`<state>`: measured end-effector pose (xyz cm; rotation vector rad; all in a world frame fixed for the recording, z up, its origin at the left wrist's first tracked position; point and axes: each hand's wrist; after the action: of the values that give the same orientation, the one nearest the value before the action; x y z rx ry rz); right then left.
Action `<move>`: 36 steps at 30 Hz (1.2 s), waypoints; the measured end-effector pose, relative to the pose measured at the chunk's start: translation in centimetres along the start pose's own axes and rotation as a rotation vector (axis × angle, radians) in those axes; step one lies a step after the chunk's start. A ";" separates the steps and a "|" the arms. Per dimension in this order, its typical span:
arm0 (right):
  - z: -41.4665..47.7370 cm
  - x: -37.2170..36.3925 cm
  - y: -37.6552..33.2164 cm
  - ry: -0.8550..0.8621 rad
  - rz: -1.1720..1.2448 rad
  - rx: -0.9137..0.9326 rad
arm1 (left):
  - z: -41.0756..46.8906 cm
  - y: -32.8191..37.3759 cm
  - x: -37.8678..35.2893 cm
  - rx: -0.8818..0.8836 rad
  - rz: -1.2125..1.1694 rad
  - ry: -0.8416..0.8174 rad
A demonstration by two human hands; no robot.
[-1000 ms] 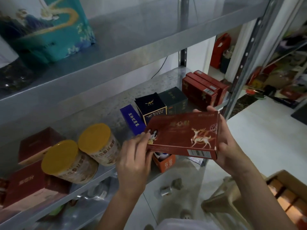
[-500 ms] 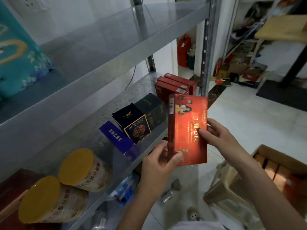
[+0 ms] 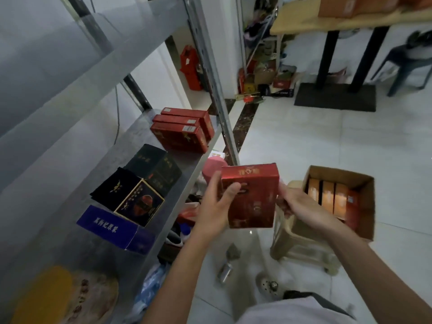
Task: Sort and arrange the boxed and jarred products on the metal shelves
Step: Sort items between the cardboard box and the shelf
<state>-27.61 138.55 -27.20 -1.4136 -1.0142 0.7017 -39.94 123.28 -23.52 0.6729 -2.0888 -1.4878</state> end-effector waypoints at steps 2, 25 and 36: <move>-1.2 0.6 0.6 0.026 -0.043 0.079 | 2.2 -0.5 -1.5 0.079 -0.108 0.047; -1.5 13.3 21.6 0.721 -0.856 -0.585 | 18.4 -16.9 -20.9 0.052 1.235 -0.217; 2.8 16.8 28.0 0.471 -1.053 -0.747 | 24.3 -19.5 -23.8 -0.027 1.448 -0.231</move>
<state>-17.84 156.94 -52.51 -1.2812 -1.4769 -0.8184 -35.15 150.22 -51.57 -0.9404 -1.8427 -0.6875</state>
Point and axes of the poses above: each hand's wrist, its own z-axis towards the middle knuckle, its own x-axis out of the back of the hand, y = z × x, and after that the axes turned 13 degrees about x, right-handed
